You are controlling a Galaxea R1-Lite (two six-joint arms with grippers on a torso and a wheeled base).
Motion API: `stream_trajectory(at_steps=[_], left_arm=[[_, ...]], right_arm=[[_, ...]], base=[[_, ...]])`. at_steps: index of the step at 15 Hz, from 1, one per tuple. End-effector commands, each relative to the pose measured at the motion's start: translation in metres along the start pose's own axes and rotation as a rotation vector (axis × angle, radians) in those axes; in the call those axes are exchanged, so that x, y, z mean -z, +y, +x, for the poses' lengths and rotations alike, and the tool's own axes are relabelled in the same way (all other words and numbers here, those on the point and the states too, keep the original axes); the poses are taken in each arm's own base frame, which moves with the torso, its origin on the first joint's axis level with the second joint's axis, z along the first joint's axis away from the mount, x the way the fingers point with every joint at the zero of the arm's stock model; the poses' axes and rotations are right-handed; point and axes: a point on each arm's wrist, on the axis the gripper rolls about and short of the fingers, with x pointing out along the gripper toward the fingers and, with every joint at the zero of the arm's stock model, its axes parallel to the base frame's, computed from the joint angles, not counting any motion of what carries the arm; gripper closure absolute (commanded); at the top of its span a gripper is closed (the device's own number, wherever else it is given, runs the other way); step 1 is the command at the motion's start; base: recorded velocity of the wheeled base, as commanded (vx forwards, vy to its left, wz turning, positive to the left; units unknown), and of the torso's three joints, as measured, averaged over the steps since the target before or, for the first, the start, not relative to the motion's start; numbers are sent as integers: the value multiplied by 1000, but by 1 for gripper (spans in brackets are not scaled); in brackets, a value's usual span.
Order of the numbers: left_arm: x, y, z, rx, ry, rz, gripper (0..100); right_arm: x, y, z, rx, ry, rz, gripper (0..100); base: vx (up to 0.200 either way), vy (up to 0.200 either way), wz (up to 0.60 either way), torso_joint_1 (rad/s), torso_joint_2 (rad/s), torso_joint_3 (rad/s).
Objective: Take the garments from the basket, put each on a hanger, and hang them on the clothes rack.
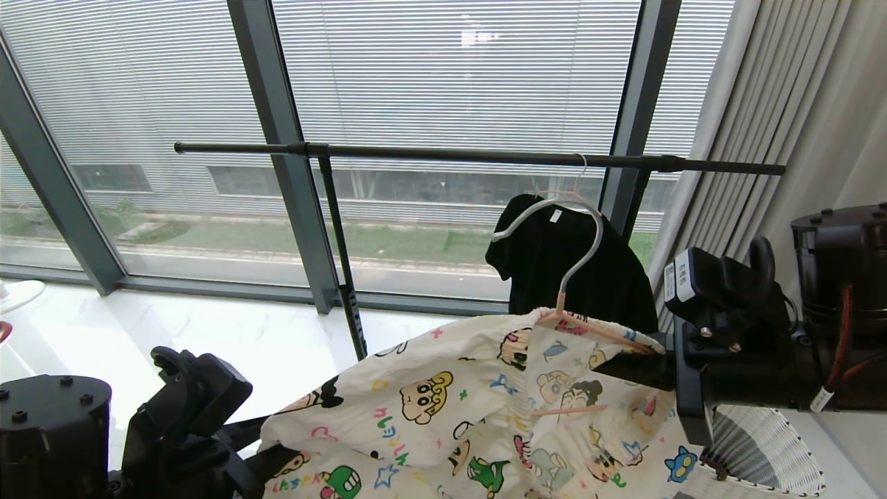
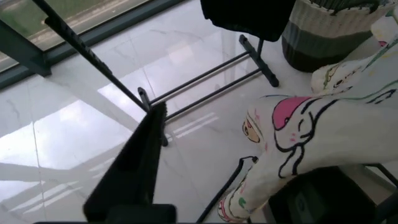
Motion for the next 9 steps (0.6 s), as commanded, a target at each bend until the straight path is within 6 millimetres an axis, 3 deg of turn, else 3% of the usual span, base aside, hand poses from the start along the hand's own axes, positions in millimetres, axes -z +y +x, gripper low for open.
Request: stream_trajectory(at_steps=[1, 3, 6, 9], left_arm=[[2, 0, 1, -1, 11, -2, 100], [7, 2, 2, -15, 36, -12, 100], [29, 10, 6, -60, 150, -65, 100], [33, 11, 13, -62, 198, -71, 100]], right_arm=[[0, 0, 0, -1, 1, -1, 100], [0, 0, 0, 1, 0, -1, 100], [0, -1, 0, 3, -2, 0, 100], [-1, -1, 0, 4, -5, -1, 100]], base=[[0, 0, 0, 0, 0, 0], [0, 0, 0, 0, 0, 0], [0, 0, 0, 0, 0, 0], [0, 0, 0, 0, 0, 0]])
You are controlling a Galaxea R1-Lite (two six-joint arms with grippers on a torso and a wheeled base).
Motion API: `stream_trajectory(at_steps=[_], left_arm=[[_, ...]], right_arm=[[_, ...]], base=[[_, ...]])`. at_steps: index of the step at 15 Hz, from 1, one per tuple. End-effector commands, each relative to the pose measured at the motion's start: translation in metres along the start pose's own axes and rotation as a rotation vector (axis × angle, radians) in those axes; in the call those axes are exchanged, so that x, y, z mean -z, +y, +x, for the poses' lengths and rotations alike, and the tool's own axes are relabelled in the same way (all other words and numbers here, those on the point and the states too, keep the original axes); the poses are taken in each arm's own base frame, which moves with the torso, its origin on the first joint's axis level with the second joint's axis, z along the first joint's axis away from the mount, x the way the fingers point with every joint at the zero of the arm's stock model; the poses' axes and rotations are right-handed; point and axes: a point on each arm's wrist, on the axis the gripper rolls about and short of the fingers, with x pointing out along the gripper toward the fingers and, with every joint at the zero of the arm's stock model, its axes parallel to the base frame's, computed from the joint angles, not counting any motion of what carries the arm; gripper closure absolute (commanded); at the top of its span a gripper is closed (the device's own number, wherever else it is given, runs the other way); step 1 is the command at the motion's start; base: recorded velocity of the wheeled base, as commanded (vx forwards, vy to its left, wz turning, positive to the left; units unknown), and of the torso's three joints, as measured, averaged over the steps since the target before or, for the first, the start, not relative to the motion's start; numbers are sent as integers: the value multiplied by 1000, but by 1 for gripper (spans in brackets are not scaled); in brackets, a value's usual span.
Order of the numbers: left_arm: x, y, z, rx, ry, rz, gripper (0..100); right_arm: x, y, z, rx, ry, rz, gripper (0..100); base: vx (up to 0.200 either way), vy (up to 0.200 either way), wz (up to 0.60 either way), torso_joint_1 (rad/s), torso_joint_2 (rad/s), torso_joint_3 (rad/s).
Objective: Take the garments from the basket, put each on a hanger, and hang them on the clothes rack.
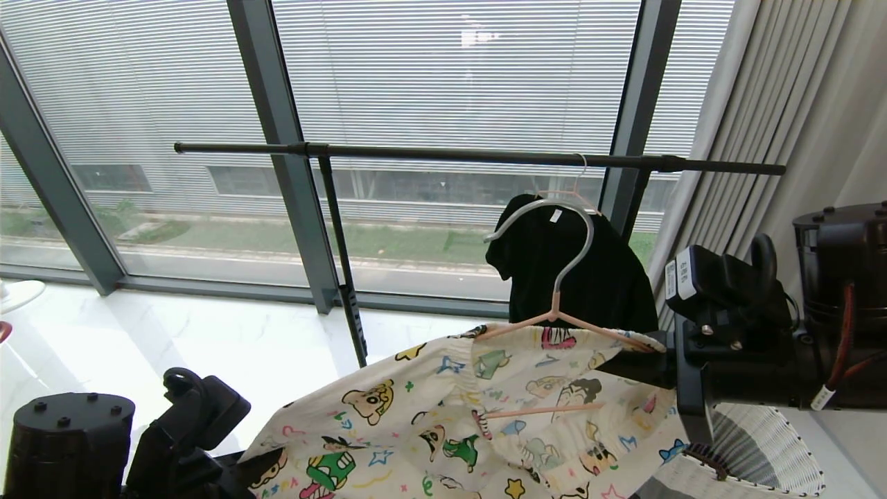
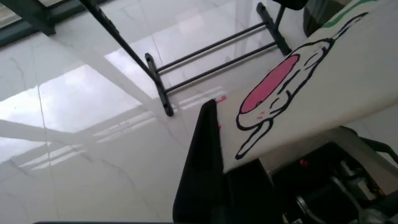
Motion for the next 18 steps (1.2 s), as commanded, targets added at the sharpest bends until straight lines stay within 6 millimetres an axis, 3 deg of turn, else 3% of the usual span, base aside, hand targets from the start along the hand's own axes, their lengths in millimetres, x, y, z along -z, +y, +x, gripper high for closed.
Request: stream_trajectory(at_steps=[1, 8, 9, 13, 18], left_arm=[[3, 1, 8, 7, 46, -7, 100], [2, 2, 7, -81, 59, -4, 100], [1, 3, 7, -84, 55, -2, 0], [0, 4, 0, -146, 36, -4, 0], [-9, 10, -19, -333, -47, -23, 0]], right_arm=[[0, 0, 0, 0, -1, -1, 100], [-6, -3, 0, 14, -18, 53, 100], [-6, -3, 0, 13, -17, 53, 100], [2, -8, -2, 70, 22, 78, 100], [37, -21, 7, 331, 247, 186, 100]], base=[[0, 0, 0, 0, 0, 0], [0, 0, 0, 0, 0, 0], [0, 0, 0, 0, 0, 0], [0, 0, 0, 0, 0, 0], [0, 0, 0, 0, 0, 0]])
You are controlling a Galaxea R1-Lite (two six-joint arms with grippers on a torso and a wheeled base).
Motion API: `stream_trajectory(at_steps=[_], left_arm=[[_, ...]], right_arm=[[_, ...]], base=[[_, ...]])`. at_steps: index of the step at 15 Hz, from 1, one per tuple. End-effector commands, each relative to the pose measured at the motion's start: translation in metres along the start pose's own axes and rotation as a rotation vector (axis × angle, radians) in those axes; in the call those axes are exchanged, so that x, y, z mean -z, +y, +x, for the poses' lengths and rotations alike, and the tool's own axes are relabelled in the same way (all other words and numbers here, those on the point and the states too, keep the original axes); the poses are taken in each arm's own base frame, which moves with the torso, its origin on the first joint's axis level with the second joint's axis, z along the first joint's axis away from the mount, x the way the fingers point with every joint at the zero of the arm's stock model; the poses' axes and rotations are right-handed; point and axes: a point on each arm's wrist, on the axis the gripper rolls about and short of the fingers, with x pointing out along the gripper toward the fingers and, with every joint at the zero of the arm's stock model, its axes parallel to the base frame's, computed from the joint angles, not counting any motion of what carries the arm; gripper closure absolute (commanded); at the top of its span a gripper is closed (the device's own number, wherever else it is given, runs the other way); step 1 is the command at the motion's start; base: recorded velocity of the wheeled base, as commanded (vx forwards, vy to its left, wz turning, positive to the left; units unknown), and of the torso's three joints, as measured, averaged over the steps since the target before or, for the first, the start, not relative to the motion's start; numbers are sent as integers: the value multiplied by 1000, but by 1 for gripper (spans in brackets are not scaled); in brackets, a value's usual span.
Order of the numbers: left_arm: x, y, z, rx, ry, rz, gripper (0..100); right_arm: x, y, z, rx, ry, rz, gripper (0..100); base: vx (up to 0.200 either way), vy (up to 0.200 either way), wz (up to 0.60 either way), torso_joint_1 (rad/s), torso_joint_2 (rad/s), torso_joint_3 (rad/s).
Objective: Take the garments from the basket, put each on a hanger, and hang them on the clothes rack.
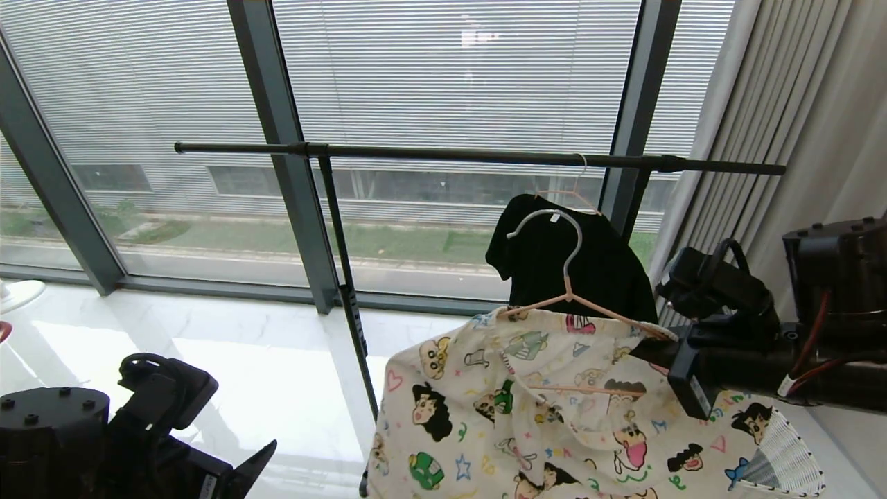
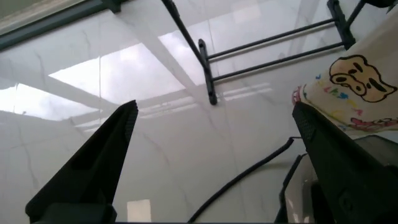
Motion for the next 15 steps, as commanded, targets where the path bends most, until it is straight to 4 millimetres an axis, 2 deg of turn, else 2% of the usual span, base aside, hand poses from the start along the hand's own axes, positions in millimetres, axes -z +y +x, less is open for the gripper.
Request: stream_trajectory(at_steps=[1, 4, 6, 10, 15], left_arm=[[-3, 4, -9, -41, -47, -16, 0], [-9, 10, -11, -188, -45, -33, 0], [-14, 11, -12, -212, -59, -41, 0], [-22, 13, -11, -218, -82, -47, 0], [-23, 14, -12, -219, -86, -48, 0]], right_arm=[[10, -2, 15, 41, 76, 55, 100], [14, -2, 32, 152, 124, 228, 100], [17, -2, 42, 235, 141, 295, 100], [15, 3, 47, 262, 130, 305, 100], [14, 6, 48, 251, 125, 300, 100]], base=[[0, 0, 0, 0, 0, 0], [0, 0, 0, 0, 0, 0], [0, 0, 0, 0, 0, 0], [0, 0, 0, 0, 0, 0], [0, 200, 0, 3, 1, -2]])
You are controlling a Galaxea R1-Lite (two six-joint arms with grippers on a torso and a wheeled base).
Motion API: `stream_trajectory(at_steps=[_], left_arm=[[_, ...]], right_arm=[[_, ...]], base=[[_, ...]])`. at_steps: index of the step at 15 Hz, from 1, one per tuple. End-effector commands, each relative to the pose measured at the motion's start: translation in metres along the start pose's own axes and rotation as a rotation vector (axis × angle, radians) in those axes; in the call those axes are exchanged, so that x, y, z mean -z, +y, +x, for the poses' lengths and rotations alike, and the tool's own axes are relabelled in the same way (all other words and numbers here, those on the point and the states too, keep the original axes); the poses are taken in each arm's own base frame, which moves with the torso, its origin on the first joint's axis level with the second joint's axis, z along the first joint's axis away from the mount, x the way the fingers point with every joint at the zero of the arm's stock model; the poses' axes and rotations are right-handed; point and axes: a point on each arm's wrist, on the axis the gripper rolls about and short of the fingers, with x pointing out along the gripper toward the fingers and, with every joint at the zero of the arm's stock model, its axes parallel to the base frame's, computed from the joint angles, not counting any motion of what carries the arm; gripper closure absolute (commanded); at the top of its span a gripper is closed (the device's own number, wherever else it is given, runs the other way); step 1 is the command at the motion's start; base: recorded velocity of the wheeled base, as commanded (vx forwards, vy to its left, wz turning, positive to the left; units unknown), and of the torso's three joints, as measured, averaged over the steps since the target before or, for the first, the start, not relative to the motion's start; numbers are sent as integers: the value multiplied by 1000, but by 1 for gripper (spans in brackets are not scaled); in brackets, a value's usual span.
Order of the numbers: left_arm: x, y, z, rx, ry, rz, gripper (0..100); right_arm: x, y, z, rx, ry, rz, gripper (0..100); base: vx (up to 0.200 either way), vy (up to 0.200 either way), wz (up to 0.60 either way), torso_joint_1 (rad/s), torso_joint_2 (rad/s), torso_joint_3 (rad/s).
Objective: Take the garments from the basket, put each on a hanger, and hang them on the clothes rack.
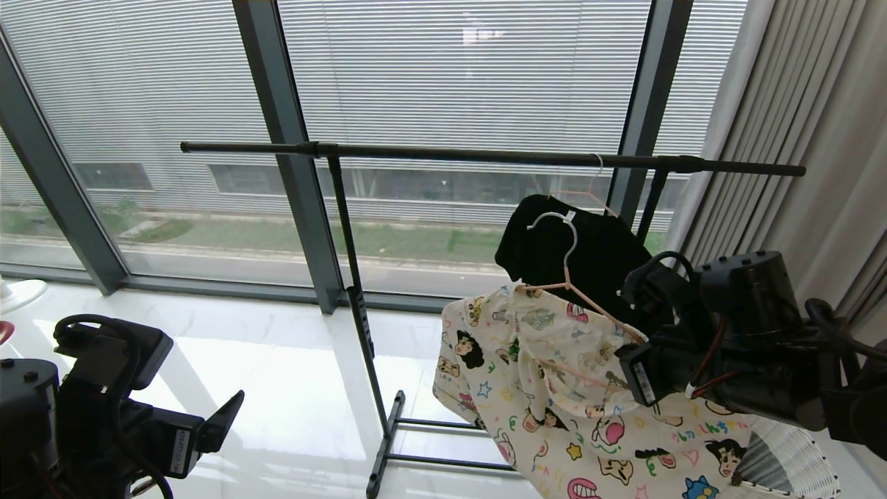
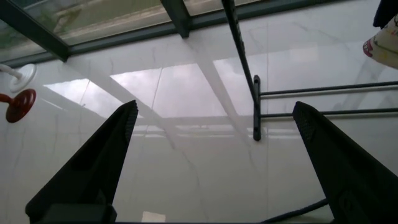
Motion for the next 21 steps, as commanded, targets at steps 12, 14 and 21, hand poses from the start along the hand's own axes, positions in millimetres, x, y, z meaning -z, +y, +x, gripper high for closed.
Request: stream_trajectory(at_steps=[12, 14, 21], left_arm=[[-3, -5, -4, 36, -27, 20, 0], [-3, -7, -4, 48, -31, 26, 0], [-3, -8, -4, 52, -32, 30, 0]], right_arm=[[-23, -15, 24, 208, -57, 79, 100], [-25, -18, 27, 233, -60, 86, 100], [-25, -30, 28, 310, -57, 108, 100]], base=[[0, 50, 0, -1, 1, 1], [200, 0, 0, -2, -2, 0], [200, 0, 0, 3, 4, 2]])
